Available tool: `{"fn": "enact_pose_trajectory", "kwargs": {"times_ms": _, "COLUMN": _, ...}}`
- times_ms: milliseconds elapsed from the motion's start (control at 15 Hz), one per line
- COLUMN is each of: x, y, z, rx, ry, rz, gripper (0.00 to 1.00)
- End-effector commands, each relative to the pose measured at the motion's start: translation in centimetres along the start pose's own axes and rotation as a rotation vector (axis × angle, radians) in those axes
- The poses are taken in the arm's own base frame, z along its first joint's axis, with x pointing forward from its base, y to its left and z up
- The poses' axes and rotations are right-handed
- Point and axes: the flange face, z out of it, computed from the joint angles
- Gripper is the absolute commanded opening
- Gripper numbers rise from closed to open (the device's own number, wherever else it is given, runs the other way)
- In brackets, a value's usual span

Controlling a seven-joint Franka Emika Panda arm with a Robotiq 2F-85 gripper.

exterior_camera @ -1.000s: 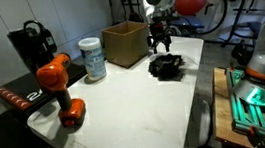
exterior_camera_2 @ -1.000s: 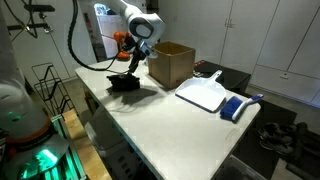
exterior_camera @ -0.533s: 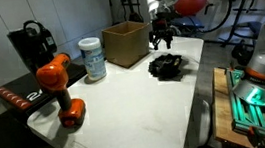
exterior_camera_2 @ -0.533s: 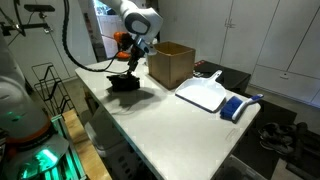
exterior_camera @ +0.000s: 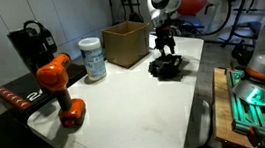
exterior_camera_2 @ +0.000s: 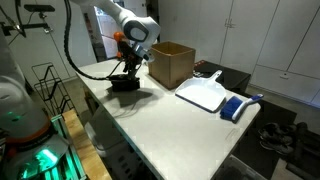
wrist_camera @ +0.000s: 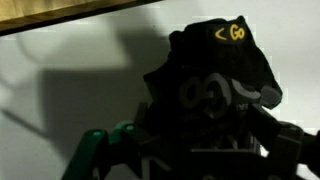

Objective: Pick up the second glove from the right and put it on the leftmost glove, pick up the glove to the right of the stacked glove and put it on the stack of gloves, pick up the rightmost glove and put it on the stack of gloves, pick up all the gloves and put them in the cardboard box

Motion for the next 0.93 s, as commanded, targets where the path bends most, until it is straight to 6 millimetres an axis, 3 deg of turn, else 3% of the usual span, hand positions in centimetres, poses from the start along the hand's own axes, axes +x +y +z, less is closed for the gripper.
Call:
{"fn": "enact_pose_trajectory", "kwargs": {"times_ms": 0, "x": -1.8, "y": 0.8, "z": 0.7, "rx": -0.043, "ry": 0.042, "rz": -0.088, "gripper": 1.0}}
{"fn": "enact_pose_trajectory", "kwargs": {"times_ms": 533, "x": -0.2, "y": 2.6, "z": 3.4, "rx": 0.008, "ry": 0.128, "rz": -0.274, "gripper": 1.0}}
{"fn": "enact_pose_trajectory", "kwargs": {"times_ms": 867, "x": 1.1, "y": 2.3, "z": 5.3, "rx": 0.106, "ry": 0.171, "rz": -0.379, "gripper": 1.0}}
